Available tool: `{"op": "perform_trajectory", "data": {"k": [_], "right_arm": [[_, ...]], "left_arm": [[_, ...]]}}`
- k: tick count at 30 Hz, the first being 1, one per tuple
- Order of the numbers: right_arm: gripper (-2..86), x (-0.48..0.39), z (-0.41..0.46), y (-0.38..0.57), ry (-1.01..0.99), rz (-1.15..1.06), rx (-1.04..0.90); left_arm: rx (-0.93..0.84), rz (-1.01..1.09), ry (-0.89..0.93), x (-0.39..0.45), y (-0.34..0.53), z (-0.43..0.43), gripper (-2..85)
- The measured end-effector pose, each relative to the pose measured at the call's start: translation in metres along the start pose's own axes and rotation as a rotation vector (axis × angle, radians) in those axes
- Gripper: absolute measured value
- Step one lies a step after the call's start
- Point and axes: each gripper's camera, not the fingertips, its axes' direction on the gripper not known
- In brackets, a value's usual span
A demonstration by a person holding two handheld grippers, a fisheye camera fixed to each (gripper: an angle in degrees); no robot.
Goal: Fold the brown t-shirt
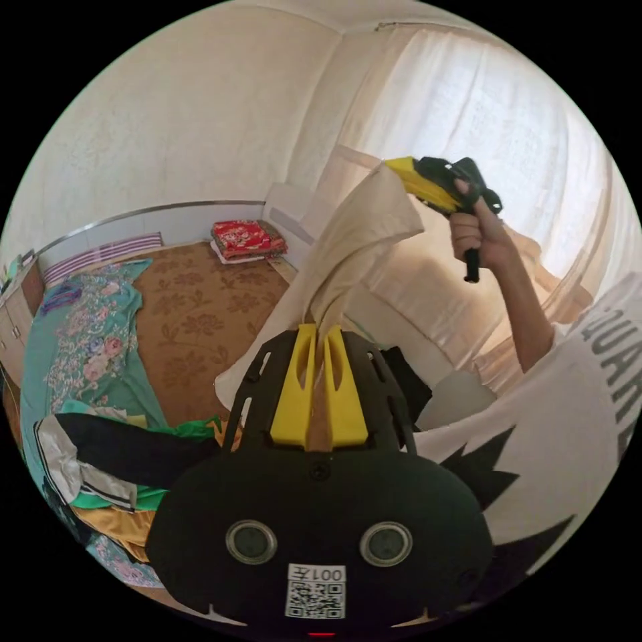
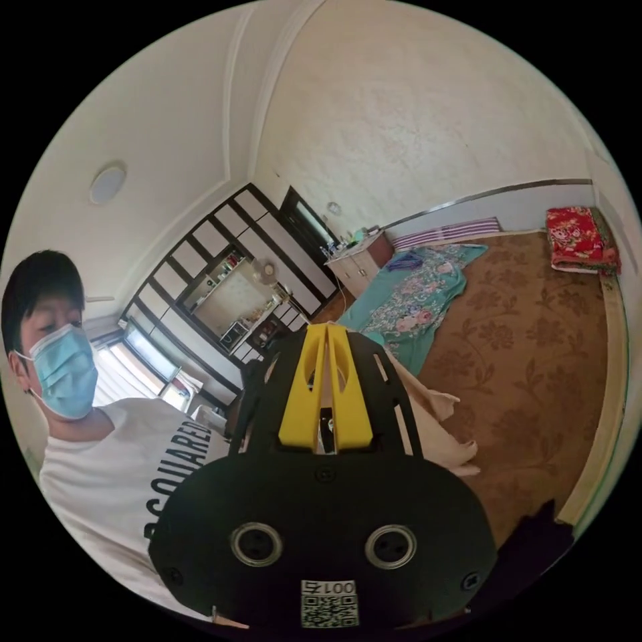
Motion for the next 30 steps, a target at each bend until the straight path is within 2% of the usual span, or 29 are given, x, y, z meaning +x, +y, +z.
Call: {"op": "perform_trajectory", "data": {"k": [5, 9, 12, 15, 17, 22, 30], "right_arm": [[0.1, 0.001, 0.016, -0.003, 0.057, 0.001, -0.139], [0.5, -0.008, 0.051, 0.01, 0.155, -0.038, -0.35], [1.3, -0.022, 0.076, 0.021, 0.318, -0.105, -0.493], [2.7, -0.052, 0.089, 0.032, 0.539, -0.238, -0.5], [4.2, -0.076, 0.09, 0.036, 0.523, -0.311, -0.453], [8.4, -0.122, 0.115, 0.048, 0.238, -0.388, -0.374], [5.5, -0.132, 0.151, 0.056, 0.265, -0.414, -0.463]], "left_arm": [[0.014, 0.068, -0.006, 0.014, 0.008, -0.029, -0.9], [-0.019, 0.045, 0.001, 0.017, 0.019, -0.038, -0.9], [-0.033, 0.031, 0.018, 0.022, 0.026, -0.04, -0.9], [-0.068, 0.013, -0.014, 0.026, 0.03, -0.041, -0.9], [-0.081, -0.003, -0.028, 0.029, 0.031, -0.041, -0.9], [-0.088, 0.02, -0.023, 0.041, 0.033, -0.041, -0.9], [-0.11, 0.054, -0.039, 0.056, 0.036, -0.044, -0.9]]}}
